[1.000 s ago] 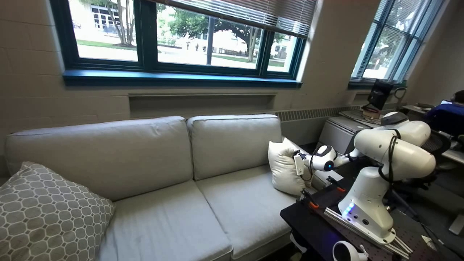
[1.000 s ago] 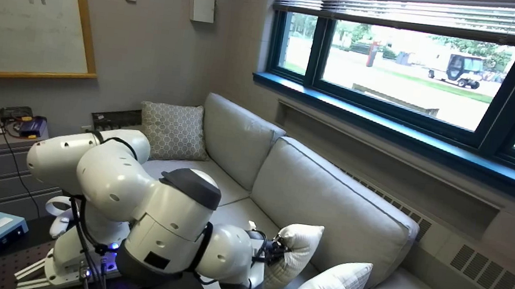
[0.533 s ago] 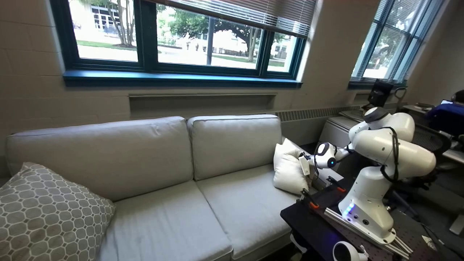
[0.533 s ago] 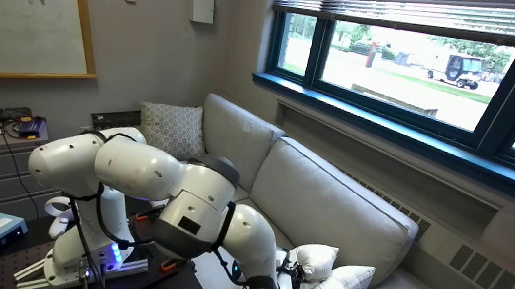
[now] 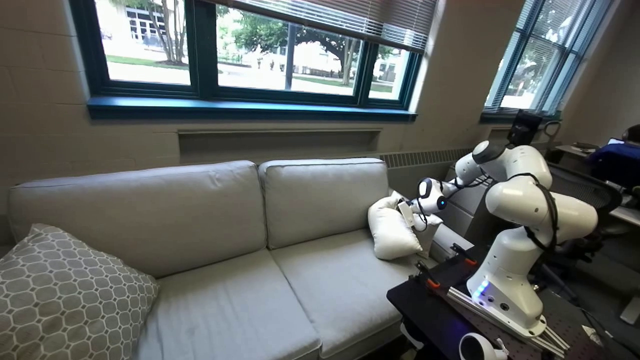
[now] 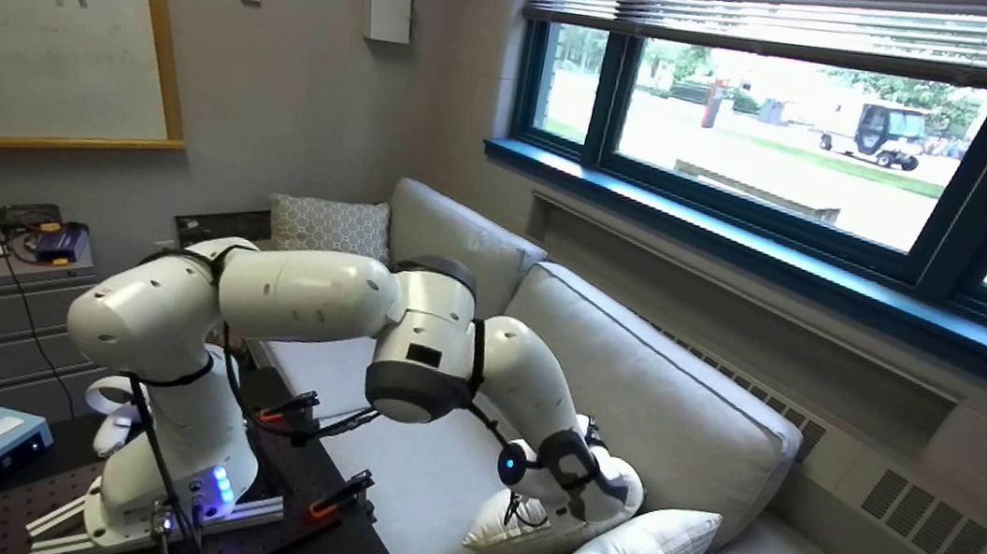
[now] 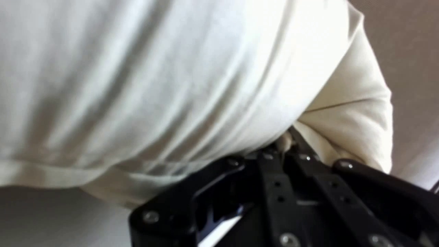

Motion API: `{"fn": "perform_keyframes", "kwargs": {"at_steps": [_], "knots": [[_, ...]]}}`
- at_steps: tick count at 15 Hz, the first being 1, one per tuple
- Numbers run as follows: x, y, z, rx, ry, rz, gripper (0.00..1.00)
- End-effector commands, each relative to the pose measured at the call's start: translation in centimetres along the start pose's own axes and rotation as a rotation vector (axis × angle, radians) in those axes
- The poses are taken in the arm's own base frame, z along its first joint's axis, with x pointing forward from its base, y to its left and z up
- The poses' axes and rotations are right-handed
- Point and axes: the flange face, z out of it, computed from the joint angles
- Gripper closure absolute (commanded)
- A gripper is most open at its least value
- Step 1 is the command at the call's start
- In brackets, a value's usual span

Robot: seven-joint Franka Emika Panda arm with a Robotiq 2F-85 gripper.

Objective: Arrange the two pillows neatly to the right

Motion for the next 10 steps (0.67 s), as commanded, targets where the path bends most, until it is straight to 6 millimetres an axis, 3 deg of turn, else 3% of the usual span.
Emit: {"fn": "perform_keyframes", "kwargs": {"at_steps": [1, 4, 6, 8, 10], "knots": [[-3.8, -6.8, 3.0, -0.039, -0.067, -0.021, 0.97], [-8.8, -12.7, 4.9, -0.059, -0.116, -0.038, 0.97], [-11.9, -15.6, 5.4, -0.073, -0.145, -0.046, 0.97], [-13.7, -16.6, 5.7, -0.091, -0.167, -0.051, 0.97], [-14.1, -16.4, 5.9, -0.102, -0.184, -0.047, 0.97]]}}
